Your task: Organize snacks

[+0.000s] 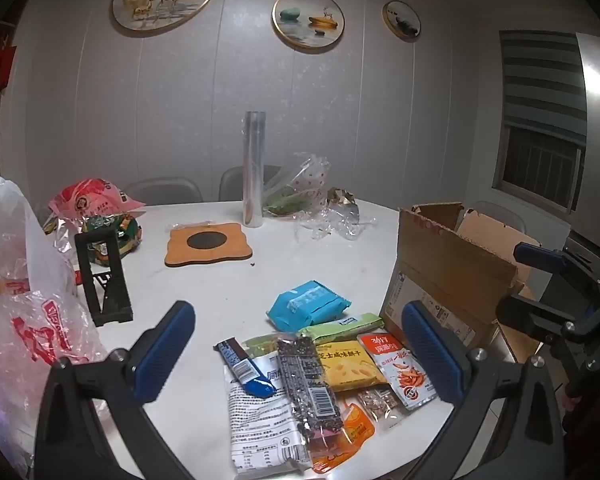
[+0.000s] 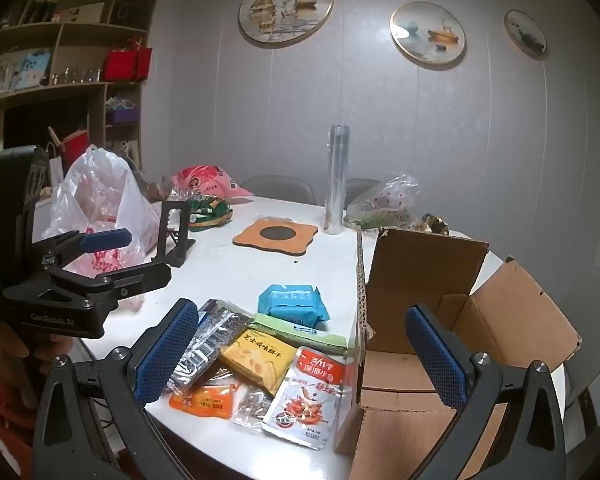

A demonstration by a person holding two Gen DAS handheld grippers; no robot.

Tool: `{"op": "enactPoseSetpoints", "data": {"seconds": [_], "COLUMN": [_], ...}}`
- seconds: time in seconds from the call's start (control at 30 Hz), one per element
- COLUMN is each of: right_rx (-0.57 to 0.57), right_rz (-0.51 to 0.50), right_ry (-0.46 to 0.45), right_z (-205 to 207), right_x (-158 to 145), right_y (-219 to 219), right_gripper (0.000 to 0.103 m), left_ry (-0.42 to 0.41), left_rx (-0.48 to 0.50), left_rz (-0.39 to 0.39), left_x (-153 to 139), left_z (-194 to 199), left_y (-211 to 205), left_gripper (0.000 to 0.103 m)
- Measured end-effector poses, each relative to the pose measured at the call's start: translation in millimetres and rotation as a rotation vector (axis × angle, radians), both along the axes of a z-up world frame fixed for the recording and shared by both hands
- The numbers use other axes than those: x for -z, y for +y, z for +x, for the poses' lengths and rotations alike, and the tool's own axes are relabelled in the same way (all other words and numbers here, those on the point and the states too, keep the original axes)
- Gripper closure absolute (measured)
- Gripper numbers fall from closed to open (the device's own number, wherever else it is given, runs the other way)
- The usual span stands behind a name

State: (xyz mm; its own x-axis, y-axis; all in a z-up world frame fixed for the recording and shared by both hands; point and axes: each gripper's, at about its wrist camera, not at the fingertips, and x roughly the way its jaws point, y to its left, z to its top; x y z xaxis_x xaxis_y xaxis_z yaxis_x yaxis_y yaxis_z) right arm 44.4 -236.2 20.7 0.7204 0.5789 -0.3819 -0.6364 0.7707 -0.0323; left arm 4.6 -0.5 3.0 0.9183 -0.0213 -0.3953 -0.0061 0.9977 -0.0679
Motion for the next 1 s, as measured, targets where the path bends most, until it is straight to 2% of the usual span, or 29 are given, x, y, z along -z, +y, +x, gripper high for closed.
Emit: {"op": "enactPoseSetpoints", "data": {"seconds": [0.83, 1.0], "right_rx": [0.000, 0.003], "right_rz": [-0.004, 0.005], "right_ry": [0.017, 0.018], "right_z": [-2.3, -4.2], "right_x": [4.5, 2.5], "right_y": [4.0, 6.2], "right_gripper": [0.000, 0.000], "left_ry": [-0.001, -0.013], "left_rx": [0.002, 0.035], "left_rz": [-0.005, -0.023], "left_x": [-1.5, -2.0], "left_z": [-2.1, -0.9], "left_y": [2.3, 7.9], "left_gripper": [0.001, 0.001]}}
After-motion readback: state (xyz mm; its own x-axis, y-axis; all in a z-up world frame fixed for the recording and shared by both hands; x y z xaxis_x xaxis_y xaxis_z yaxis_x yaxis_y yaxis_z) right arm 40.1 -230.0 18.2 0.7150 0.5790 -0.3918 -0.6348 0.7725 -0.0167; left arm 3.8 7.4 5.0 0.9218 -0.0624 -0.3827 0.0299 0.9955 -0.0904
